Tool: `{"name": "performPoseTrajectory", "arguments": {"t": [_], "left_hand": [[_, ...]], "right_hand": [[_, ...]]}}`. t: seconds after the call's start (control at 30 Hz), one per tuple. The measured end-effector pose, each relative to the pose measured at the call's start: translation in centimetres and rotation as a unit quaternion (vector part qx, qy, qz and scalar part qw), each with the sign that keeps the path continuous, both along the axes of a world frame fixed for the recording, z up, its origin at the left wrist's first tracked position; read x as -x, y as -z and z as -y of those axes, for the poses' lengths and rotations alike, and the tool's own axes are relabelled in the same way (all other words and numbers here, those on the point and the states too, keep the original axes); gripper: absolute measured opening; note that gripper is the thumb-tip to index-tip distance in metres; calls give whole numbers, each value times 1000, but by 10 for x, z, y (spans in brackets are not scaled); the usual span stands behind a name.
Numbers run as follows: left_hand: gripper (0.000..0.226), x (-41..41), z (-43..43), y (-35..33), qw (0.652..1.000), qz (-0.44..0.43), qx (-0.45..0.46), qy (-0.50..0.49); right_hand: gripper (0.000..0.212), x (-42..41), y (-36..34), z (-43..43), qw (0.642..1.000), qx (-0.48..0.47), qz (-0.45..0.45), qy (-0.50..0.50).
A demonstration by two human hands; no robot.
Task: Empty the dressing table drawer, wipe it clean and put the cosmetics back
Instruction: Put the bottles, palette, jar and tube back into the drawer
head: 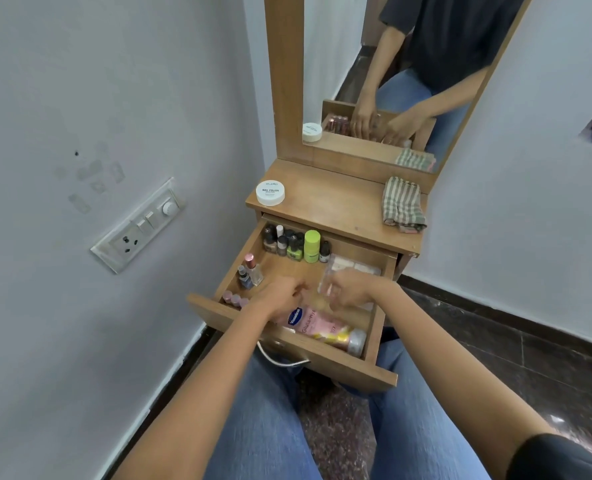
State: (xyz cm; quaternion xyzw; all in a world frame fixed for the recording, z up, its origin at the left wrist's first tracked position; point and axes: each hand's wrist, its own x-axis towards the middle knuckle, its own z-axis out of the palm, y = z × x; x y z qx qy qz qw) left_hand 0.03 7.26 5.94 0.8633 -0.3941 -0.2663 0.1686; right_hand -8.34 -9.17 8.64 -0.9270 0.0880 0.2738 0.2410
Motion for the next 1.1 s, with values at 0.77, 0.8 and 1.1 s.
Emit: {"name": "performPoseTrajectory", "arguments": {"t": [0.77,0.8,1.1], "left_hand": [[25,-15,-27,1,937,-82,253,-228],[25,-15,-27,1,937,-79,252,-227],[21,-9,-31,-4,932,-55,255,-252]], "right_hand": [[61,-192,-19,-15,938,-16,303,167],[59,-192,-17,-15,936,-25,305,172],[57,-137,-19,-19,924,-32,336,180]]}}
